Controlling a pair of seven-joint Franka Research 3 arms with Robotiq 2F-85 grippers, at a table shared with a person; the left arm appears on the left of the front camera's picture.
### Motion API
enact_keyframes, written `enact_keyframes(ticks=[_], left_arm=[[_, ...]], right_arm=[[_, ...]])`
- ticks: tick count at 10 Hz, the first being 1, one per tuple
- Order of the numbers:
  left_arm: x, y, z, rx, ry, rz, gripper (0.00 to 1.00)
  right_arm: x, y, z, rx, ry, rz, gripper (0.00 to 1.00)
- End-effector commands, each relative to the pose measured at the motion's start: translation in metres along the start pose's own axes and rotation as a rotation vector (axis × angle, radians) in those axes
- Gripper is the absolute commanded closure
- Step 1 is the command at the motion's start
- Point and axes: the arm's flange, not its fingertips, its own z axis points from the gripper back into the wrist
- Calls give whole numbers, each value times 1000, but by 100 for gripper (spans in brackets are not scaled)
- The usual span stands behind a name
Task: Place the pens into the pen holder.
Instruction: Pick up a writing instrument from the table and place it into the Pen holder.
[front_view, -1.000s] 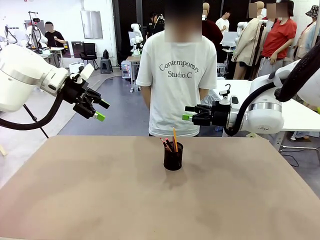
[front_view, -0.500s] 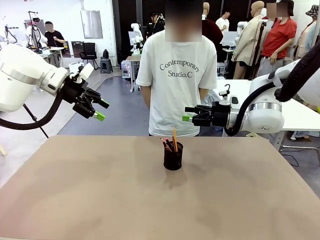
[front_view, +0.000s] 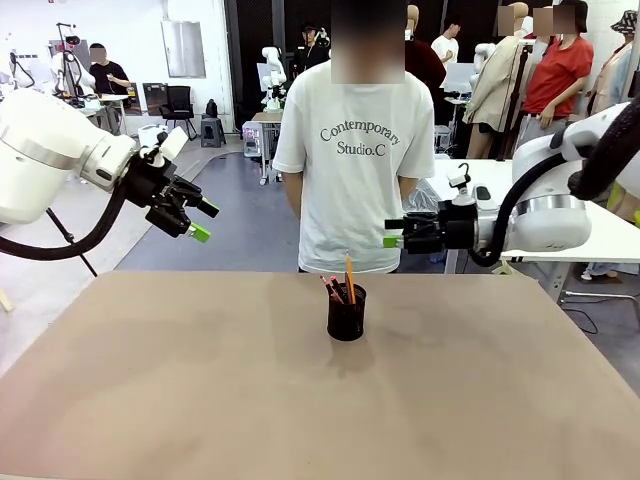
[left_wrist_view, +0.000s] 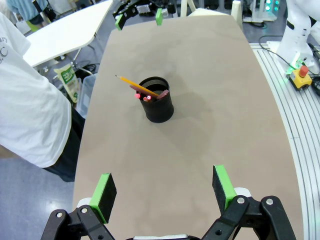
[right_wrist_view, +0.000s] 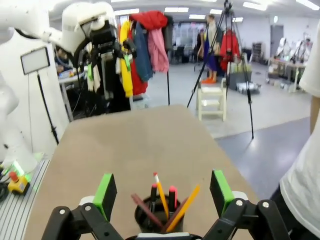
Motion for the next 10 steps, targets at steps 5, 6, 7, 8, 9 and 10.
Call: enact_keyframes(ticks=[5,6,7,8,9,10], left_arm=[[2,-1,2,-3,13,11,0],[2,-1,2,-3,13,11,0],[2,-1,2,-3,13,11,0],[2,-1,2,-3,13,11,0],[2,-1,2,-3,13,11,0],[2,-1,2,-3,13,11,0]], right_arm=[[64,-9,62,22,411,113,0],[71,-8,72,32,449,127,0],[81,-21,82,53,497,133,0],[86,-24,91,60,541,124,0],[89,-28,97,77,560,106,0],[90,-29,103,103,576,88,0]])
